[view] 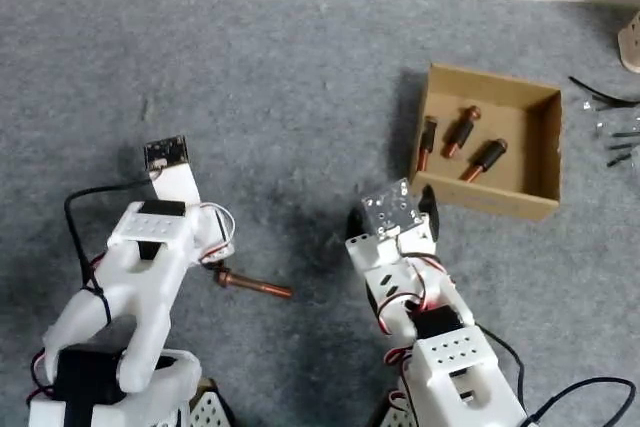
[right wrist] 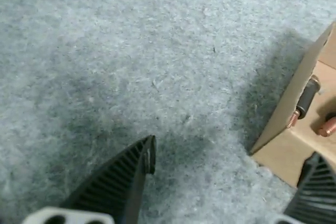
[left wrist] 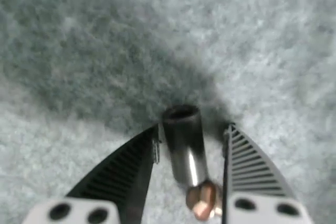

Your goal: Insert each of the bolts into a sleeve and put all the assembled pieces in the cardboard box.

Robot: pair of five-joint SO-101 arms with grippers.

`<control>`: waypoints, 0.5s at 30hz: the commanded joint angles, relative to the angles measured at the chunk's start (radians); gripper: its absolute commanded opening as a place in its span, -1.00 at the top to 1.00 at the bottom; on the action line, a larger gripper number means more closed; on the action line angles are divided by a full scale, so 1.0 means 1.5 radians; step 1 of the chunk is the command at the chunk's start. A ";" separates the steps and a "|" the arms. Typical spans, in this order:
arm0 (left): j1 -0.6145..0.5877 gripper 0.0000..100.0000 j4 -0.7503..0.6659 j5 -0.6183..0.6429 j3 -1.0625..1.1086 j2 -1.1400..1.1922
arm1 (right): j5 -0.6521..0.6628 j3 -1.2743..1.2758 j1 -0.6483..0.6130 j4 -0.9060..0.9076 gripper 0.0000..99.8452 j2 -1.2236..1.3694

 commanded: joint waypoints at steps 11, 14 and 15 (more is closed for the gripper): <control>-0.009 0.62 -0.058 0.005 0.010 0.002 | 0.006 0.016 0.011 0.003 0.23 -0.013; -0.009 0.65 -0.056 0.004 0.011 0.002 | 0.006 0.017 0.011 0.003 0.23 -0.013; -0.009 0.71 -0.055 0.004 0.011 0.002 | 0.006 0.017 0.011 0.003 0.23 -0.013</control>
